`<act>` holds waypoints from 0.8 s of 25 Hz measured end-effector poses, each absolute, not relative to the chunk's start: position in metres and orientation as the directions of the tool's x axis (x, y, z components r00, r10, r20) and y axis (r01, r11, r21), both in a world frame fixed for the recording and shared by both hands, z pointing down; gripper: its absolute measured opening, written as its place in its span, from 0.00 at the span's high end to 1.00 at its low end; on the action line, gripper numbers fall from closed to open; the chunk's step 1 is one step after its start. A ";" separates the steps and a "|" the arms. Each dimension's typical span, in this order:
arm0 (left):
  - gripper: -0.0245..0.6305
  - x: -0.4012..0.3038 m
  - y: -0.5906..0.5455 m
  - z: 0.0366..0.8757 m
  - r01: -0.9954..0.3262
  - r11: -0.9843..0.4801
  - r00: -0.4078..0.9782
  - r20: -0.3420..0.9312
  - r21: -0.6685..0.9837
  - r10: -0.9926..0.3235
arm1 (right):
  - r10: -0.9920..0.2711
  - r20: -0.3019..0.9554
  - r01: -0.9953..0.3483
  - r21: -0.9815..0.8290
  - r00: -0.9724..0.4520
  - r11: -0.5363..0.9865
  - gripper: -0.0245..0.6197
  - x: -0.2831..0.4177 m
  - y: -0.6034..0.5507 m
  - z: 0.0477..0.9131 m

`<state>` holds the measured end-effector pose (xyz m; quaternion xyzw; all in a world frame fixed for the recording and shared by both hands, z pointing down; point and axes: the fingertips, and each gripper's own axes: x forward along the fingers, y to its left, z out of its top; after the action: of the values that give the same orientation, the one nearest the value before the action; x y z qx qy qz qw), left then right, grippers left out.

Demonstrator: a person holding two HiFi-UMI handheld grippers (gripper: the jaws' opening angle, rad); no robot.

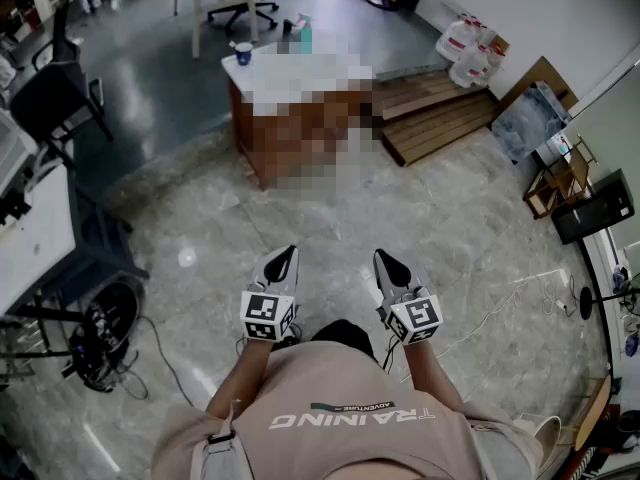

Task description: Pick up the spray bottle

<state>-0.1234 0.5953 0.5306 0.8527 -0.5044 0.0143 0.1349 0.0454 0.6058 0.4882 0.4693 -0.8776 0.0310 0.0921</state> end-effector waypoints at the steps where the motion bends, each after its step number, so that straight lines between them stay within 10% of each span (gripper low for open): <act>1: 0.94 -0.121 0.592 0.531 -0.862 -0.460 0.496 0.164 0.213 -0.853 | -0.820 0.190 -0.832 0.032 -0.539 0.554 0.96 0.046 0.603 0.490; 20: 0.94 -0.057 0.450 0.518 -0.846 -0.505 0.532 0.236 0.169 -0.813 | -0.815 0.156 -0.824 0.014 -0.557 0.566 0.96 0.099 0.462 0.491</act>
<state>-0.0573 0.4500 0.5175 0.8652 -0.4796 0.0628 0.1323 0.0987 0.4624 0.4911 0.4648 -0.8819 0.0304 0.0725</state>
